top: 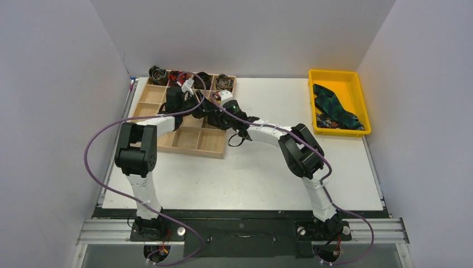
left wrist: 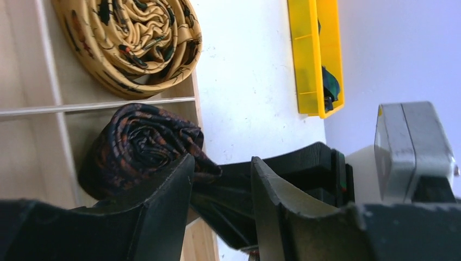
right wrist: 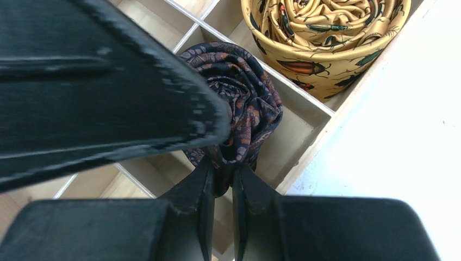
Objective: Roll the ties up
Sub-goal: Place the tie in the storage box, then reset both arms
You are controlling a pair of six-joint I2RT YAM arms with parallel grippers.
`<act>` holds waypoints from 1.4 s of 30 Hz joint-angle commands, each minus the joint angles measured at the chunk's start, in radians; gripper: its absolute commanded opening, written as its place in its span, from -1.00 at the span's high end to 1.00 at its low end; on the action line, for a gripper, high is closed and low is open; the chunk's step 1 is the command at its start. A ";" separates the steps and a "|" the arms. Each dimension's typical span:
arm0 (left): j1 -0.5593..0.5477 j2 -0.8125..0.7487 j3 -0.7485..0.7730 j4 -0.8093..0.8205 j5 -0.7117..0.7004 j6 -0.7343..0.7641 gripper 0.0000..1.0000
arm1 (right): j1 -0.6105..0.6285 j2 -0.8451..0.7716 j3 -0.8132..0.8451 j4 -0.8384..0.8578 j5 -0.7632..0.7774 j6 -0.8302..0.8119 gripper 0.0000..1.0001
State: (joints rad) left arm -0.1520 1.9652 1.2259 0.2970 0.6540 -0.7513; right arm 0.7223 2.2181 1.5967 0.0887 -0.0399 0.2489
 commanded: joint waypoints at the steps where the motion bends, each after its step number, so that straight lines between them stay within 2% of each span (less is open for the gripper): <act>1: -0.025 0.051 0.069 0.120 0.043 -0.106 0.22 | 0.021 0.001 -0.017 0.057 0.071 -0.015 0.90; 8: -0.023 0.124 0.051 0.029 -0.026 -0.106 0.27 | 0.029 -0.030 -0.060 0.056 0.076 -0.036 0.62; 13: -0.019 0.134 0.038 -0.030 -0.039 -0.074 0.28 | 0.026 -0.098 -0.110 0.043 0.051 -0.027 0.32; 16: -0.022 0.130 0.023 -0.030 -0.044 -0.073 0.29 | 0.023 -0.147 -0.128 0.019 -0.005 -0.017 -0.07; 22: -0.032 0.104 0.020 -0.045 -0.045 -0.056 0.26 | 0.003 -0.296 -0.195 -0.033 -0.091 -0.004 -0.43; 28: -0.039 0.023 0.071 -0.122 -0.030 0.074 -0.05 | -0.056 -0.468 -0.249 -0.144 -0.150 -0.072 -0.50; 32: -0.039 -0.066 0.112 -0.231 -0.057 0.220 -0.38 | -0.148 -0.545 -0.220 -0.248 -0.207 -0.122 -0.52; 34: -0.039 -0.124 0.126 -0.301 -0.094 0.322 -0.62 | -0.206 -0.572 -0.193 -0.305 -0.218 -0.160 -0.53; 35: -0.039 -0.142 0.130 -0.329 -0.109 0.357 -0.82 | -0.243 -0.591 -0.188 -0.317 -0.218 -0.170 -0.54; 36: -0.037 -0.178 0.142 -0.375 -0.137 0.425 -0.94 | -0.264 -0.615 -0.181 -0.333 -0.217 -0.189 -0.54; 39: -0.019 -0.242 0.181 -0.479 -0.182 0.525 -0.94 | -0.367 -0.664 -0.176 -0.359 -0.197 -0.232 -0.55; 42: 0.034 -0.277 0.294 -0.651 -0.187 0.600 -0.93 | -0.490 -0.712 -0.162 -0.418 -0.191 -0.241 -0.56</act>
State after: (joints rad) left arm -0.1802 1.7786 1.3735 -0.1333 0.5209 -0.3401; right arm 0.3450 1.5990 1.3804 -0.2489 -0.2356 0.0620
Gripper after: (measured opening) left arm 0.968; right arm 0.776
